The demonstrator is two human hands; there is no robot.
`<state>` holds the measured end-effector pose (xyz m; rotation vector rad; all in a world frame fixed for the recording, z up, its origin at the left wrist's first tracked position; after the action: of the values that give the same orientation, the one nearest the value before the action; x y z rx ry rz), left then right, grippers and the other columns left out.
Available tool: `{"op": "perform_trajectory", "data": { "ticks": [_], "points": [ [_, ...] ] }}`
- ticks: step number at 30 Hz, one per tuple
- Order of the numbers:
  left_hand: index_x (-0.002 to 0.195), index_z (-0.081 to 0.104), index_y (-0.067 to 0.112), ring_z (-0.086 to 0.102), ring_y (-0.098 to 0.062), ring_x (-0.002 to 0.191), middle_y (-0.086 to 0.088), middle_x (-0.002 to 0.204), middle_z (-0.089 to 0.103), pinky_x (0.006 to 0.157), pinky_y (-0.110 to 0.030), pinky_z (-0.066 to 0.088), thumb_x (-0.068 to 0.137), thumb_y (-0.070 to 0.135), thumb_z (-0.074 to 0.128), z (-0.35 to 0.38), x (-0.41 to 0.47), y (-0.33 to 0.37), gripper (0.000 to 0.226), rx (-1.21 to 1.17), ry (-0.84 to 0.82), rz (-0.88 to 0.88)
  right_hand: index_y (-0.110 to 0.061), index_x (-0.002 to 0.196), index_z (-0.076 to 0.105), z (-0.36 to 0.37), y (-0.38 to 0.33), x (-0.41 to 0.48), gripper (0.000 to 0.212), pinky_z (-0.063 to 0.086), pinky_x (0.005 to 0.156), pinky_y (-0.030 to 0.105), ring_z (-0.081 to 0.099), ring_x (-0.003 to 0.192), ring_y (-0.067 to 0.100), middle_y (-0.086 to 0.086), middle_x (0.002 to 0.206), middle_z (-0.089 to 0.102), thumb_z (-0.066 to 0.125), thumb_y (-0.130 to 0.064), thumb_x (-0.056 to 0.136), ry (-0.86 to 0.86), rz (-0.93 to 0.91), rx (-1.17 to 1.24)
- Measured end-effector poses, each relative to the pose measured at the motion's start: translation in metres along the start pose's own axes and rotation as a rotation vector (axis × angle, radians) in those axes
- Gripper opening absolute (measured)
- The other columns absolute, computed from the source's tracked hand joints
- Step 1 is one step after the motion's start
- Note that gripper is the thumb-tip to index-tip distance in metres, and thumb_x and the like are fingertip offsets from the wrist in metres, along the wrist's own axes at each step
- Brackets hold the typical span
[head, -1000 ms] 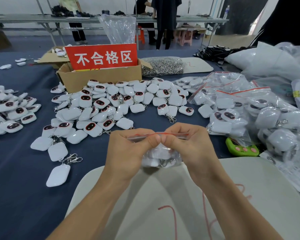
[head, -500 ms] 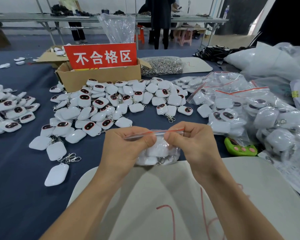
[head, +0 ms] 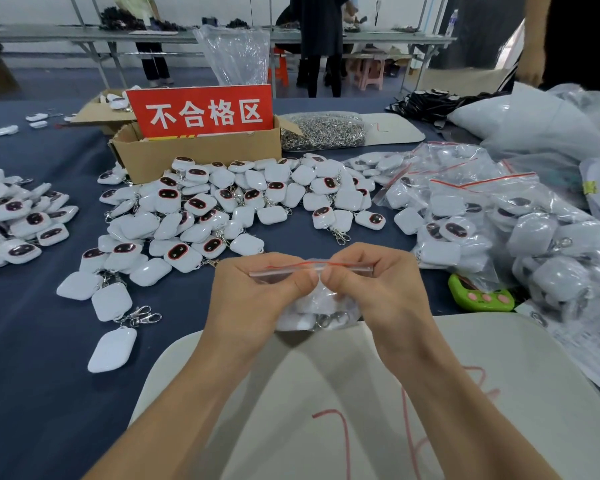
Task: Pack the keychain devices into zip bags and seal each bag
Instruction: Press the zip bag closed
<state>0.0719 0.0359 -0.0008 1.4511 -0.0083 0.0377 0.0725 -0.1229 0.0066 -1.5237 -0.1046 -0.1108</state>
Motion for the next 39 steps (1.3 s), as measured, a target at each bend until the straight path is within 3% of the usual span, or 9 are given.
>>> {"op": "perform_trajectory", "data": {
  "ticks": [4,8,14,20,24,30,33,36,39],
  "points": [
    [0.080,0.082,0.007,0.074,-0.015,0.066,-0.013,0.078,0.077,0.050,-0.032,0.059,0.082,-0.002,0.079,0.001,0.000,0.002,0.010,-0.005,-0.001,-0.009,-0.012,0.065,0.072,0.001,0.001,-0.001,0.005,0.049,0.056,0.027,0.061,0.062,0.019,0.014,0.067,0.069,0.072,-0.011,0.069,-0.005,0.001,0.007],
    [0.072,0.081,0.008,0.072,-0.017,0.059,-0.012,0.071,0.076,0.047,-0.032,0.058,0.080,-0.004,0.079,0.002,-0.001,0.002,0.015,-0.017,0.029,-0.012,-0.007,0.073,0.071,0.002,0.003,-0.002,0.005,0.050,0.063,0.038,0.061,0.066,0.023,0.026,0.078,0.071,0.071,-0.012,0.075,0.018,-0.027,-0.077],
    [0.086,0.084,0.012,0.076,-0.023,0.077,-0.013,0.085,0.079,0.062,-0.034,0.062,0.083,0.001,0.080,-0.001,0.003,0.001,0.012,0.015,-0.012,0.006,-0.010,0.068,0.073,0.000,0.002,-0.001,0.004,0.050,0.055,0.028,0.060,0.058,0.015,0.012,0.066,0.069,0.072,-0.013,0.070,0.065,-0.005,-0.022],
    [0.069,0.078,0.010,0.067,-0.015,0.059,-0.009,0.070,0.075,0.052,-0.024,0.054,0.080,-0.003,0.081,-0.002,0.007,-0.002,0.017,0.077,0.068,0.041,-0.012,0.066,0.072,-0.001,0.001,-0.001,0.005,0.051,0.061,0.030,0.062,0.066,0.023,0.027,0.083,0.073,0.070,-0.011,0.071,0.049,0.005,-0.013],
    [0.060,0.071,0.009,0.062,-0.013,0.053,-0.008,0.060,0.066,0.046,-0.021,0.051,0.081,-0.005,0.078,-0.001,0.005,-0.002,0.026,0.064,0.050,0.058,-0.012,0.074,0.074,0.000,0.001,-0.001,0.002,0.055,0.065,0.039,0.068,0.071,0.022,0.019,0.082,0.076,0.075,-0.010,0.076,0.041,-0.010,-0.088],
    [0.077,0.083,0.020,0.072,-0.017,0.069,-0.007,0.078,0.078,0.063,-0.028,0.059,0.081,0.005,0.081,-0.002,0.006,0.000,0.016,0.056,0.002,0.107,-0.009,0.075,0.076,-0.007,0.000,0.000,0.015,0.050,0.054,0.026,0.060,0.058,0.014,0.014,0.073,0.074,0.076,0.003,0.084,0.079,-0.017,-0.052],
    [0.073,0.082,0.021,0.067,-0.014,0.066,-0.004,0.074,0.076,0.061,-0.022,0.054,0.080,0.002,0.081,-0.007,0.010,-0.002,0.021,0.044,0.061,0.094,-0.014,0.071,0.076,-0.010,-0.001,0.001,0.020,0.047,0.053,0.021,0.058,0.056,0.013,0.005,0.065,0.070,0.078,0.001,0.083,0.067,-0.005,-0.042],
    [0.066,0.077,0.022,0.061,-0.013,0.063,0.001,0.067,0.070,0.059,-0.022,0.051,0.082,0.001,0.079,-0.005,0.012,-0.005,0.026,0.084,0.071,0.087,-0.009,0.075,0.077,-0.010,-0.002,0.001,0.003,0.050,0.058,0.026,0.061,0.061,0.017,0.018,0.073,0.072,0.079,-0.010,0.077,0.032,0.023,-0.028],
    [0.064,0.075,0.024,0.058,-0.007,0.060,0.006,0.064,0.066,0.057,-0.018,0.048,0.083,0.001,0.078,-0.007,0.013,-0.003,0.031,0.093,0.080,0.112,-0.007,0.076,0.075,-0.019,-0.001,0.004,0.010,0.051,0.061,0.027,0.062,0.062,0.018,0.016,0.068,0.070,0.079,0.001,0.083,0.076,0.030,0.008]
  ]
}}
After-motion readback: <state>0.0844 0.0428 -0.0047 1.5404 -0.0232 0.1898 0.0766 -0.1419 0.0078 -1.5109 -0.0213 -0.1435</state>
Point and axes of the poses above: each hand's wrist, its own x-axis towards the middle knuckle, its own z-axis out of the palm, y = z × x, the point moved 3 cm from there along x, towards the middle knuckle
